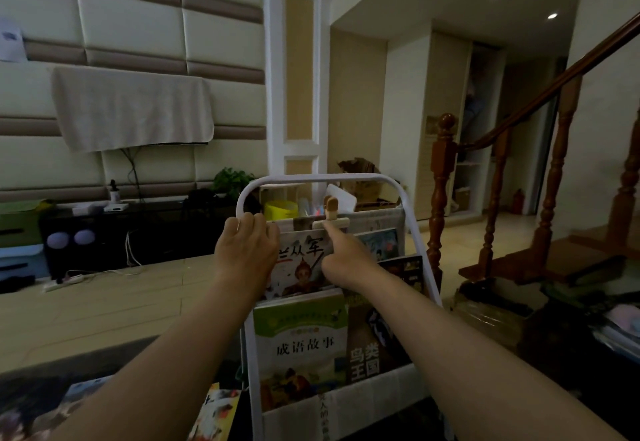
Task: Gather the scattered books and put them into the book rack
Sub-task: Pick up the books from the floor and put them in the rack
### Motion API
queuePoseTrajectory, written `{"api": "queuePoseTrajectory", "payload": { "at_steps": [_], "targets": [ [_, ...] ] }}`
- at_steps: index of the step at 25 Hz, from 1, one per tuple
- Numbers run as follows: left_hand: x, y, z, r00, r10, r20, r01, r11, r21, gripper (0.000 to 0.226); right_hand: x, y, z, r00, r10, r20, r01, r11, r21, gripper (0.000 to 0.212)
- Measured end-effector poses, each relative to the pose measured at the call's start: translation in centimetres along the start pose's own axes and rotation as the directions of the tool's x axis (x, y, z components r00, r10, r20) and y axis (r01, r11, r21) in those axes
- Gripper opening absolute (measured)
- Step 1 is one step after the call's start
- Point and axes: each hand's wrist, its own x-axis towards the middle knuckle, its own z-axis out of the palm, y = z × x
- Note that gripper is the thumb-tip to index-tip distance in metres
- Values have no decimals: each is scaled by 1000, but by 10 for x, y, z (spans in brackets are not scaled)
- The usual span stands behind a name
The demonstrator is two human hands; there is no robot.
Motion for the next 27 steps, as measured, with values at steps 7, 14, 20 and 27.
{"api": "queuePoseTrajectory", "payload": {
  "at_steps": [7, 14, 20, 27],
  "targets": [
    [1, 20, 9, 999, 20, 49, -23, 998, 53, 29, 4, 6, -3, 999, 2, 38, 2, 994, -106, 49],
    [-3, 23, 9, 997, 24, 78, -24, 1000, -10, 28, 5, 6, 3, 998, -27, 51, 36, 982, -183, 41],
    [-3, 23, 5, 993, 22, 117, -20, 1000, -22, 50, 0, 6, 0, 996, -39, 82, 56, 975, -213, 58],
    [3, 24, -8, 991, 27, 128, -16, 996, -85, 60, -9, 1, -14, 993, -70, 95, 89, 974, -206, 59]
  ]
}}
